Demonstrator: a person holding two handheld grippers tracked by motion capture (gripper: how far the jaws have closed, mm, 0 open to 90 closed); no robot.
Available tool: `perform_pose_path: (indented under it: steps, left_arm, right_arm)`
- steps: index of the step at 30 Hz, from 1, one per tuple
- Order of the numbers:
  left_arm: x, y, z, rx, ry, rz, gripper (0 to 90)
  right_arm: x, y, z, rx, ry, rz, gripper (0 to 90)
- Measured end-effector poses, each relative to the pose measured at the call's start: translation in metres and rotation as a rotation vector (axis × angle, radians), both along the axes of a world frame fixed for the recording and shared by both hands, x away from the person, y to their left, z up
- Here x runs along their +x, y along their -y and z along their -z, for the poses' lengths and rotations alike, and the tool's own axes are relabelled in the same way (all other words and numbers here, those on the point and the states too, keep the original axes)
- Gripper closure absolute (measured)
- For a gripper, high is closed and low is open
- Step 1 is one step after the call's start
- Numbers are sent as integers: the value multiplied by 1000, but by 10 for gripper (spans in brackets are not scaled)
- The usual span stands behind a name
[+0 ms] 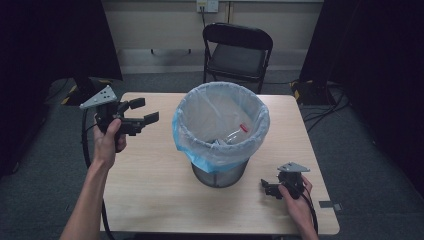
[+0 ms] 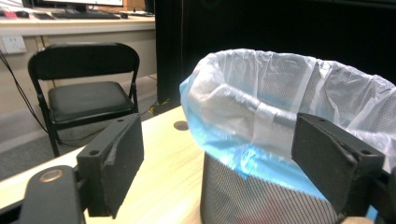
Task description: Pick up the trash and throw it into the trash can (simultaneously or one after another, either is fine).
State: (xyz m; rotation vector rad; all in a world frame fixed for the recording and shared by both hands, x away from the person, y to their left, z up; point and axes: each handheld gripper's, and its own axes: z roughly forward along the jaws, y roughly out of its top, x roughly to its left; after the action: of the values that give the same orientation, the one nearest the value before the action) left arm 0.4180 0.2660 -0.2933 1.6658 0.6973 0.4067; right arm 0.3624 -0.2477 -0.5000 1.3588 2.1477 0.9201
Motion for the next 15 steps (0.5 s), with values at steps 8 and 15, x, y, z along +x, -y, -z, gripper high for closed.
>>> perform_pose_path:
  steps: [8, 15]
  left_arm:
    - [-8, -12, 14, 16, -43, -32, 175]
    - [-16, -23, 28, 56, -63, -86, 182]
  right_arm:
    - [0, 0, 0, 0, 0, 0, 95]
    - [0, 0, 0, 0, 0, 0, 95]
